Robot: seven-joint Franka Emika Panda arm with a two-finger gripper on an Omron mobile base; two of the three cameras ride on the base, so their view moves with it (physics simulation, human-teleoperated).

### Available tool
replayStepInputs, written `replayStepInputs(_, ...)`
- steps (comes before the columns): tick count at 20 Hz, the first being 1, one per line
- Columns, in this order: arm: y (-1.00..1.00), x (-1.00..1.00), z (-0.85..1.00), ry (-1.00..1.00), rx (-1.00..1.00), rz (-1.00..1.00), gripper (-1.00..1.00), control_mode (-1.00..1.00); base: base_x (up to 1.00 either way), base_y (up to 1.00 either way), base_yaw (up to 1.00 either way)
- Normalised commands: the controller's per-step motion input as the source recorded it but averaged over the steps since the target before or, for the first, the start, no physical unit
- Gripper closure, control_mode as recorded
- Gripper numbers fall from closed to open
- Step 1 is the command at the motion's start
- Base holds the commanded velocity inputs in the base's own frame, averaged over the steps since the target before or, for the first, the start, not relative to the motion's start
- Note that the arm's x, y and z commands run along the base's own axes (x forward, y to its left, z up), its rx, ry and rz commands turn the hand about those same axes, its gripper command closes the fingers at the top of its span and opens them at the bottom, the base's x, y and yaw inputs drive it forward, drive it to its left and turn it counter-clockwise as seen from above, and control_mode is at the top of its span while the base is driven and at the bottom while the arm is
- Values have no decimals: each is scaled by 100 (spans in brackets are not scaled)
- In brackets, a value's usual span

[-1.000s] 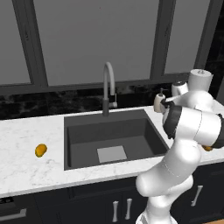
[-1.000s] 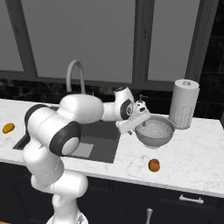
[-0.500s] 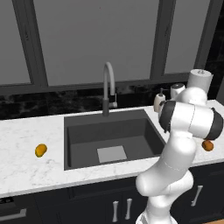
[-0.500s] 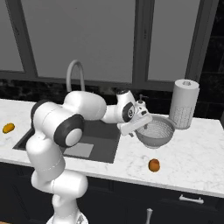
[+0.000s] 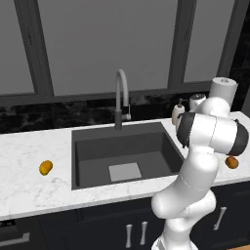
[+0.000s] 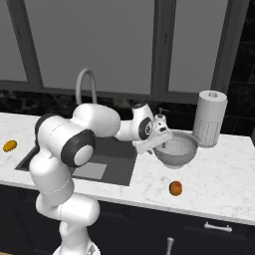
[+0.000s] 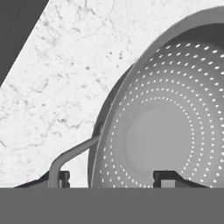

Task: Put the colander in the sink, put the mango, peach in the colander, and turn on the sink faucet and pour water over the colander.

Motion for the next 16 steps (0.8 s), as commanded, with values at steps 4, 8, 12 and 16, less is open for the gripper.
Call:
replayStepInputs(4, 0, -31, -26, -14, 1, -6, 100, -100, 0, 0, 0)
replayStepInputs(8, 2, -35, -16, -14, 1, -5, 100, -100, 0, 0, 0)
replayStepInputs(12, 15, -51, 37, -13, 17, 1, 100, -100, 0, 0, 0)
replayStepInputs(16, 25, -59, 53, 0, 21, 0, 100, -100, 0, 0, 0)
